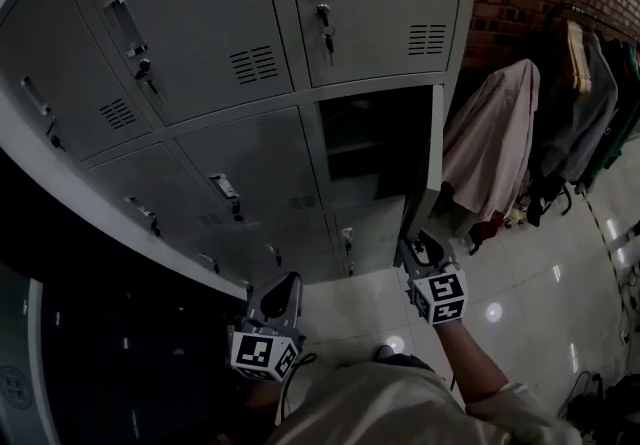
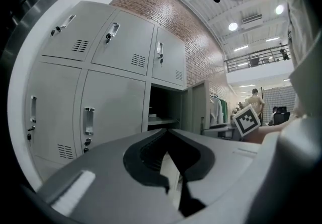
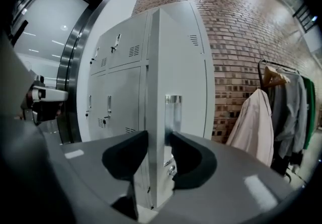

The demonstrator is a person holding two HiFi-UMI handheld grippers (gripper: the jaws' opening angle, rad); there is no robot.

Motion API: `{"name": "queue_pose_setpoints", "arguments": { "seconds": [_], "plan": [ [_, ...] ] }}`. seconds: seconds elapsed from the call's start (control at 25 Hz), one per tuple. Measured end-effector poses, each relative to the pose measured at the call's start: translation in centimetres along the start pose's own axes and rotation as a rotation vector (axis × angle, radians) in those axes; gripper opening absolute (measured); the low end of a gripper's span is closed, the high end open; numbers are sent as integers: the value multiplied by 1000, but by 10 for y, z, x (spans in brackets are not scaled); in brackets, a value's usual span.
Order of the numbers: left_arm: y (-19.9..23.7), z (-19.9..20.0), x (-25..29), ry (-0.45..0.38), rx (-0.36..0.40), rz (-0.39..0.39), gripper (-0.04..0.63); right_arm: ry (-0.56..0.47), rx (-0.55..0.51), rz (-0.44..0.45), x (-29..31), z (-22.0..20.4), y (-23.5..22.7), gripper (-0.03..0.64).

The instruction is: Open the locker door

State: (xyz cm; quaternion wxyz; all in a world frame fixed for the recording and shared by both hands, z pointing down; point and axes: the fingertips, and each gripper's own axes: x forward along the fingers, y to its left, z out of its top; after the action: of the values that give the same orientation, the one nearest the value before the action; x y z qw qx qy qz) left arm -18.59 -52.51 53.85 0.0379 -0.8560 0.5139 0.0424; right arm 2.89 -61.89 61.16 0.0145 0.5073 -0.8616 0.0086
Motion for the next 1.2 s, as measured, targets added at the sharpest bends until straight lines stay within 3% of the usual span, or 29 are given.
{"name": "queue_pose_setpoints", "arguments": {
  "seconds": [0.32,0.56,0.6,0.92,1.12,1.2],
  "plan": [
    [-21,-1,28,0,6,-85,50,-37,68,-149,-40,-3,-75,166],
    [-27,-7,40,6,-7,-109,51,-64,48,-244,-59,3,-117,137],
    [-29,-5,42,4,-10,-115,51,-59,49,-251,-60,2,-117,158],
    [-32,0,38,-7,-2,-120,51,-76,56,-293,-75,8,-102,146],
    [-30,12,26,-31,1,-96,51,-177,27,-272,-118,84,-56,132],
    [-31,20,18,-43,8,-89,51,-203,6,-241,-134,114,-29,97]
  ]
}}
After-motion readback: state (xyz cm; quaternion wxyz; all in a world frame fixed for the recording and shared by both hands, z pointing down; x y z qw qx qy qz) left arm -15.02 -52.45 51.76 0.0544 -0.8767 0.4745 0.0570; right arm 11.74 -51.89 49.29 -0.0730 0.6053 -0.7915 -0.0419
